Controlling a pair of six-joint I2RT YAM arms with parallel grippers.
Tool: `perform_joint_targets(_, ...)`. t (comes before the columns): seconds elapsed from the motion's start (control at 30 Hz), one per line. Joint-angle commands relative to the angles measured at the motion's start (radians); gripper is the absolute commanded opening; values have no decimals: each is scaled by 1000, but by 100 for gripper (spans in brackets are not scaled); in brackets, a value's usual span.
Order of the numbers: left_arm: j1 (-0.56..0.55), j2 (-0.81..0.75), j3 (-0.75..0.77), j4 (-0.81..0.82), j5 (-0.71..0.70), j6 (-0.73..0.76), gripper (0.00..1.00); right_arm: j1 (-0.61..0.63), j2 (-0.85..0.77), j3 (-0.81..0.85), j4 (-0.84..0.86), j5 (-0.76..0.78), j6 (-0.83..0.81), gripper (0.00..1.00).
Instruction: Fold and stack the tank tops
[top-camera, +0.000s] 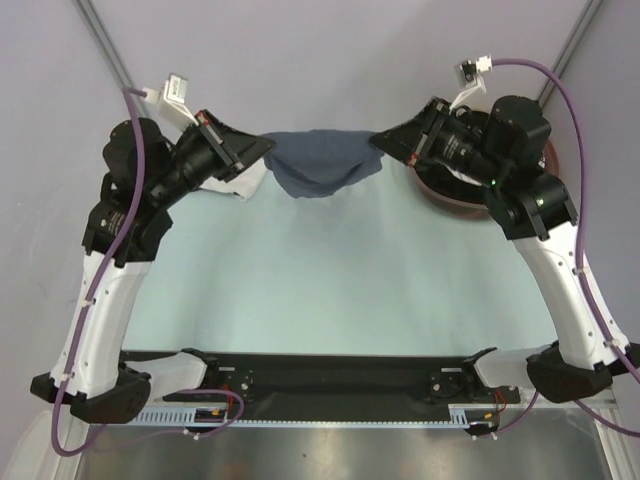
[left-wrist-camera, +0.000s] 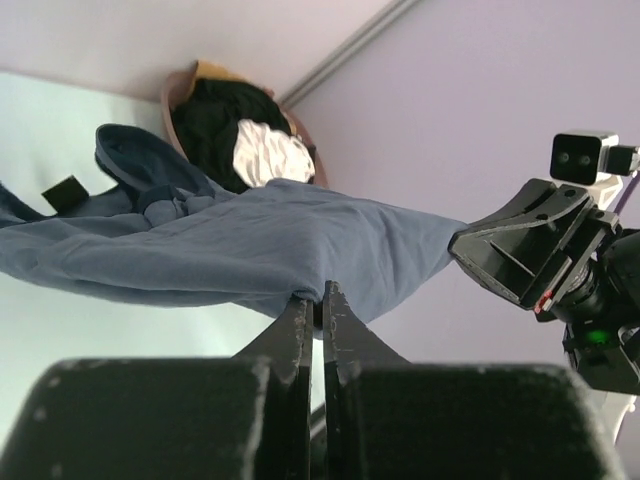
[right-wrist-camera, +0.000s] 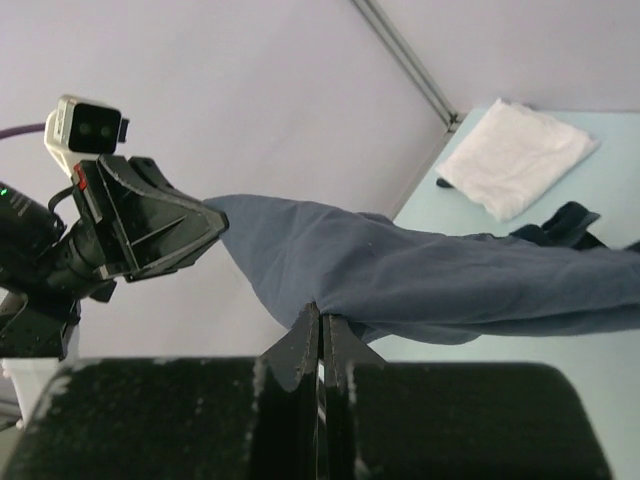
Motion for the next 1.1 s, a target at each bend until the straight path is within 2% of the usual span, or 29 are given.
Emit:
perform_joint_targets(0.0,-32,-31,-39,50,9,-22,0,24,-65,-67,44,-1,7,0)
perform_joint_targets(0.2,-34,-41,-19,8,-4,-33,0,26,-84,-48,1,24,18,0)
perform_joint_targets(0.33,-28,13,10,4,12,-36,0,14,-37,1,-19,14,19,0)
perform_joint_targets(0.53,44,131,106,-8,74,-38,0,-83,75,47,31,-74,61,0)
perform_joint_targets(0.63,96,221,200,-22,111,-44,0,-120,164,125,60,-129,84,0)
perform_joint_targets(0.73,118,344,368,-63,146,-44,0,-138,261,229,90,-171,110,0)
perform_joint_targets(0.87,132,527,713,-96,209,-83,0,-181,439,505,42,-225,139,0)
perform_joint_targets(0.9,144,559,755,-90,226,-97,0,-192,471,562,32,-248,150,0)
perform_joint_targets(0.97,152,602,777,-55,252,-125,0,-206,534,668,21,-265,168,0)
perform_joint_targets(1.03,155,588,746,-44,241,-111,0,-216,533,632,33,-272,164,0)
perform_joint_targets(1.07,155,573,684,-42,233,-85,0,-216,504,595,42,-276,147,0)
